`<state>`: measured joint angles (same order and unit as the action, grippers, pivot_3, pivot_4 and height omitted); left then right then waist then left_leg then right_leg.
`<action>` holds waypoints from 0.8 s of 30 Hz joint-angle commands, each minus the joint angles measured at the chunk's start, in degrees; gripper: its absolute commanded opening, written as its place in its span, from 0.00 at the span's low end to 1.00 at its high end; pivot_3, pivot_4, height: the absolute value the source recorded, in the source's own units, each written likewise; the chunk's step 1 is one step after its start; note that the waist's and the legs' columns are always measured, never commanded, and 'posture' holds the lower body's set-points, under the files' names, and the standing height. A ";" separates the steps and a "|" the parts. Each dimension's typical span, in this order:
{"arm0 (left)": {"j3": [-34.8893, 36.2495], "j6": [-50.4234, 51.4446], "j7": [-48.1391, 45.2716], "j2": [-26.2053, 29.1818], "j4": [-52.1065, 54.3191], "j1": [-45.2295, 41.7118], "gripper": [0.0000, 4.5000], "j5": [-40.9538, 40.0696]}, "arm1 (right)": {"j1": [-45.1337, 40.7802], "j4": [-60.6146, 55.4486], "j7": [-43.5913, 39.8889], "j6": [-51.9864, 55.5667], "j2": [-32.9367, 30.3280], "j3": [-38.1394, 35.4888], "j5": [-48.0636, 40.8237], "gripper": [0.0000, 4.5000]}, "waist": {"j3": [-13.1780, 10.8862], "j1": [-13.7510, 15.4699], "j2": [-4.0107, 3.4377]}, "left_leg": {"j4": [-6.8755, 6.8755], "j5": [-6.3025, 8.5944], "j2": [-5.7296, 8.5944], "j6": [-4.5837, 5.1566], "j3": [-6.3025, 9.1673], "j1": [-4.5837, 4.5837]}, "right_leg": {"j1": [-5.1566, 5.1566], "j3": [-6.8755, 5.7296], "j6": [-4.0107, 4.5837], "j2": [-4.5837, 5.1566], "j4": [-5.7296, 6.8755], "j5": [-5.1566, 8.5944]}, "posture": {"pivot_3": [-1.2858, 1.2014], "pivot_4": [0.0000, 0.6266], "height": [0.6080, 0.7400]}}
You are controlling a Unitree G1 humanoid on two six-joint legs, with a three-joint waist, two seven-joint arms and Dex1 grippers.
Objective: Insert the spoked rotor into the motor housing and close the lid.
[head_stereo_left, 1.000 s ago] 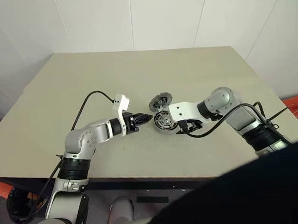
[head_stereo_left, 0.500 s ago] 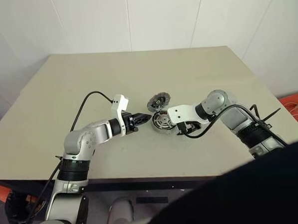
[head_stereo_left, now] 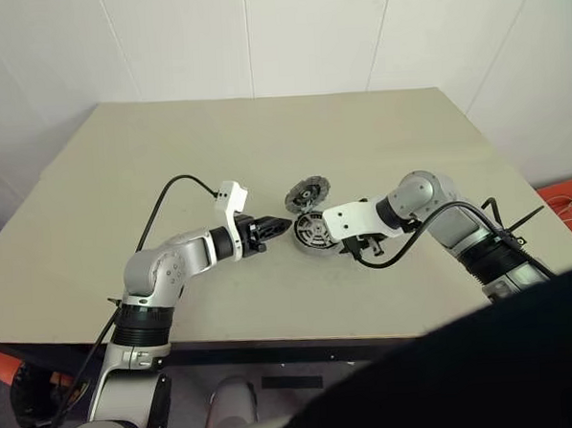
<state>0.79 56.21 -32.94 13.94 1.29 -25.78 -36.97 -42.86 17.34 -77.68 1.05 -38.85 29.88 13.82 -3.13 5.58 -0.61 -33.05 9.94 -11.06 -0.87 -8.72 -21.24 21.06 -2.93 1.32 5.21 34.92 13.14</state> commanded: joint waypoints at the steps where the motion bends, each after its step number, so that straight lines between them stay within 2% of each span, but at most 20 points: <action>1: 0.87 -0.86 0.01 -0.11 1.63 -0.49 0.37 -0.60 | 0.22 -0.76 -0.88 0.70 -0.37 -0.34 0.50 0.33 | 0.00 -0.02 0.00 | -0.01 0.00 0.01 0.00 0.00 0.00 | -0.01 0.00 0.00 0.01 0.00 0.00 | 0.52 0.00 1.00; 14: 0.75 -0.66 0.20 -0.53 2.01 -0.24 0.37 -0.64 | -0.60 -0.37 1.52 1.69 2.68 0.14 1.57 0.33 | 0.00 -0.25 0.00 | -0.01 0.00 -0.04 0.00 0.00 0.02 | 0.02 0.00 0.00 -0.01 0.02 0.00 | 0.52 0.00 1.00; 23: 1.06 -0.54 1.03 -0.82 3.07 0.64 0.37 -0.95 | -1.12 -0.36 0.75 1.80 5.87 1.25 2.55 0.33 | 0.01 -1.73 0.01 | -0.01 0.00 -0.15 -0.01 0.01 0.14 | 0.01 0.01 0.02 -0.05 0.06 -0.01 | 0.52 0.00 1.00; 24: 1.10 -0.55 1.14 -0.84 3.17 0.76 0.37 -0.98 | -1.12 -0.31 0.65 1.72 5.93 1.19 2.63 0.29 | 0.01 -1.80 0.01 | -0.01 0.00 -0.16 -0.01 0.02 0.14 | 0.02 0.01 0.02 -0.06 0.06 -0.01 | 0.52 0.00 1.00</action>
<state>0.79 56.20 -31.94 13.07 1.79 -24.56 -36.98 -43.38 17.25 -76.17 3.14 -34.12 29.91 16.58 -3.12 3.78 -0.59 -33.05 9.95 -11.23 -0.88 -8.70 -21.10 21.10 -2.92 1.33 5.14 34.98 13.13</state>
